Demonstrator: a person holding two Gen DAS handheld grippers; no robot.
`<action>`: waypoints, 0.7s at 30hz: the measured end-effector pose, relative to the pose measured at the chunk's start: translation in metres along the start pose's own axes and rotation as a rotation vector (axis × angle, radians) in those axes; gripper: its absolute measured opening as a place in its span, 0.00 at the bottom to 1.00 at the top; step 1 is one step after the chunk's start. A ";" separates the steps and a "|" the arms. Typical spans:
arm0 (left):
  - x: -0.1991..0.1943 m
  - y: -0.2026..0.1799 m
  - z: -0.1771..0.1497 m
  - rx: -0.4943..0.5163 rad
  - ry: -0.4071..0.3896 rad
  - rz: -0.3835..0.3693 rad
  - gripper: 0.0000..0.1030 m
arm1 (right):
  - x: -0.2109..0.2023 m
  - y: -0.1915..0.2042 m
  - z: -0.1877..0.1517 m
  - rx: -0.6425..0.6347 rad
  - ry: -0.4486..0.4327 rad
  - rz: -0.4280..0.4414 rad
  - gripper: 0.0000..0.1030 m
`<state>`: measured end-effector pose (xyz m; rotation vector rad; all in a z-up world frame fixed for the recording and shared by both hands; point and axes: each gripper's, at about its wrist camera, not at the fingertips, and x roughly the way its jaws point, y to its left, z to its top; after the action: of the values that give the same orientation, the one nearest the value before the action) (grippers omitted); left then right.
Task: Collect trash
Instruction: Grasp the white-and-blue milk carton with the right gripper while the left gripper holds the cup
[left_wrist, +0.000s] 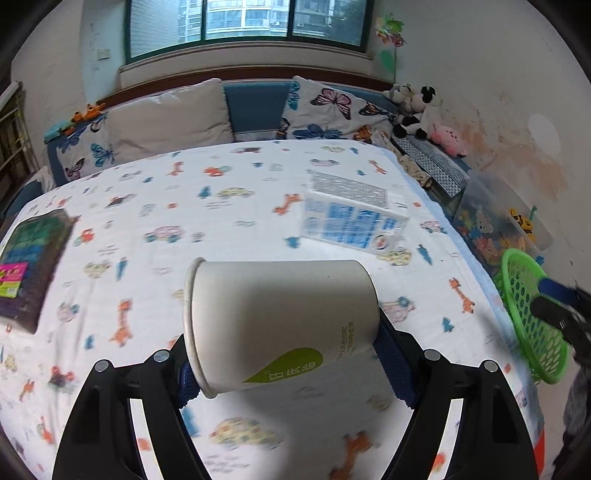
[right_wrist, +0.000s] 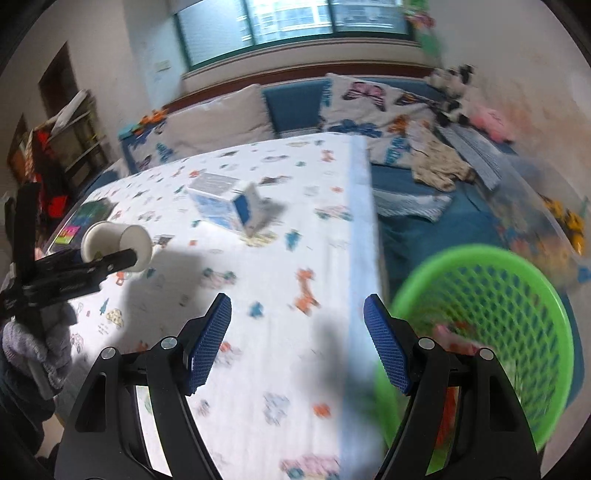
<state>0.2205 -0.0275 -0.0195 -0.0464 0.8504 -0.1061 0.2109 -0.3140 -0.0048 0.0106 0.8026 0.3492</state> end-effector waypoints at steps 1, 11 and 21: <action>-0.003 0.006 -0.001 -0.008 -0.001 0.003 0.74 | 0.006 0.006 0.008 -0.024 0.004 0.008 0.72; -0.017 0.046 -0.022 -0.083 0.024 -0.010 0.58 | 0.063 0.061 0.074 -0.260 0.039 0.052 0.72; -0.008 0.065 -0.036 -0.111 0.057 -0.038 0.49 | 0.135 0.095 0.113 -0.452 0.137 0.063 0.72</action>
<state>0.1926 0.0378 -0.0429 -0.1649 0.9119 -0.0963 0.3484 -0.1689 -0.0073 -0.4154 0.8449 0.5893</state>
